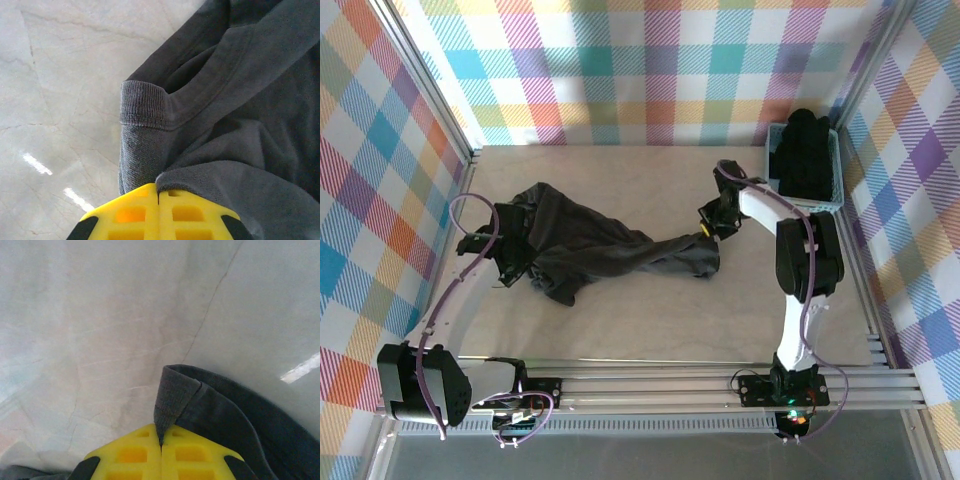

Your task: Fold and stack the t-shirts

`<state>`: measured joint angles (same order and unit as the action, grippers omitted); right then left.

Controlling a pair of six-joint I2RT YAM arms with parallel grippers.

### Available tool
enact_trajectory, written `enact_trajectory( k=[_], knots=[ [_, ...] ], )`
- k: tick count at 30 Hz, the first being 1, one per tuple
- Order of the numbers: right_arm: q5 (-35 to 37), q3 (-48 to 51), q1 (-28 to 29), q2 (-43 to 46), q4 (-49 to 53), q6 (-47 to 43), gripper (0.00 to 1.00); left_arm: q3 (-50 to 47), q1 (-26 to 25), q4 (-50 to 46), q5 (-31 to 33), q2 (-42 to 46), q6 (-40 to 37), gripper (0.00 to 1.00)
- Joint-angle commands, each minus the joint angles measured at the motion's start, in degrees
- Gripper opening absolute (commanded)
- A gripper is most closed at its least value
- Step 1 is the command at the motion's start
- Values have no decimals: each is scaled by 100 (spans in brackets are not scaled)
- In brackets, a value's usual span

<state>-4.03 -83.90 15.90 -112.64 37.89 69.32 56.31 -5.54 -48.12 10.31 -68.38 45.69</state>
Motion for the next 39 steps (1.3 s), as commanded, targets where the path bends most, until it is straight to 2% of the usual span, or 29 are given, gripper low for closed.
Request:
enact_trajectory(
  k=[1,6,12,20,26,30,32,36,39],
  knots=[
    [747,-355,110,911,117,-673,0,573,44,52,-156,192,114,0],
    [1401,-887,210,1706,40,-1688,0,1656,43,174,-253,217,191,0],
    [1694,-1078,321,2758,-483,-2598,0,2589,40,600,-211,650,118,0],
    [1905,-202,389,4817,-1576,-3419,0,2810,44,1852,-126,1832,-17,0],
    [2337,121,396,5755,-2131,-3884,0,3392,44,2388,-127,1849,-69,0],
    [2597,-181,386,5492,-2309,-4167,0,3841,42,2506,-151,1364,67,0],
    [2692,-415,327,5044,-2364,-4258,0,4085,44,2329,-105,899,210,0],
    [2374,-1246,-75,3563,-2146,-4069,0,4582,44,1917,203,-504,522,0],
    [1979,-2412,-408,1917,-1681,-4000,0,5309,49,1783,275,-2017,369,0]
  ],
)
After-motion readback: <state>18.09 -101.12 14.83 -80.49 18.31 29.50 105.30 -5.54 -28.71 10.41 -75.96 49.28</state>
